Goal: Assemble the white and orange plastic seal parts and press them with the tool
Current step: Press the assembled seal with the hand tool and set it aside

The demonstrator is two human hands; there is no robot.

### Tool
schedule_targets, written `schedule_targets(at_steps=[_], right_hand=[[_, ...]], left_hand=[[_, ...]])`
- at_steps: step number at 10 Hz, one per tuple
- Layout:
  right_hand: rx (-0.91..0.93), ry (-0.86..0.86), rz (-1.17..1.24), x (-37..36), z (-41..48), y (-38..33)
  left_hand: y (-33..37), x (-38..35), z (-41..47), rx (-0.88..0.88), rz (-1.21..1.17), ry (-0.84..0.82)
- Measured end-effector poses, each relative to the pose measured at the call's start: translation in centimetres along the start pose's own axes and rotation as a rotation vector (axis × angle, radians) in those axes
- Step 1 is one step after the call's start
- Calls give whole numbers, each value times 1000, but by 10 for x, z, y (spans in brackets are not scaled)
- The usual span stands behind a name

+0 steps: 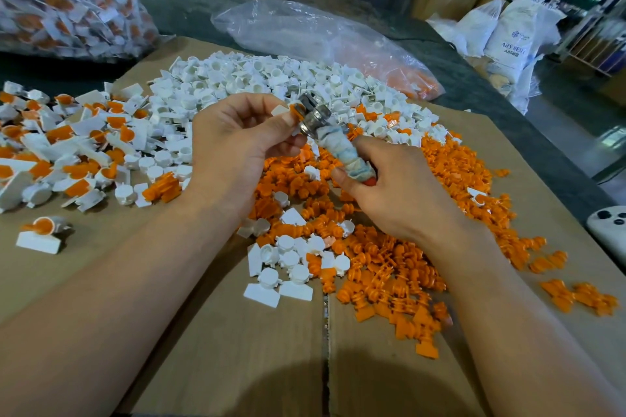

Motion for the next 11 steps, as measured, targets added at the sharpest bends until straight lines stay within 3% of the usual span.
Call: schedule_targets(at_steps=[11], right_hand=[[-45,16,-91,-3,1,-5]], left_hand=[[2,1,1,32,-27,42]])
Point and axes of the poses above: each hand's wrist, its own z-axis towards the middle knuckle, its own x-axis out of the back of the hand, y = z × x, the point moved 3 cm from there along z, towards the middle knuckle, and after that the axes turned 13 degrees about -y, right-handed, at the moved point
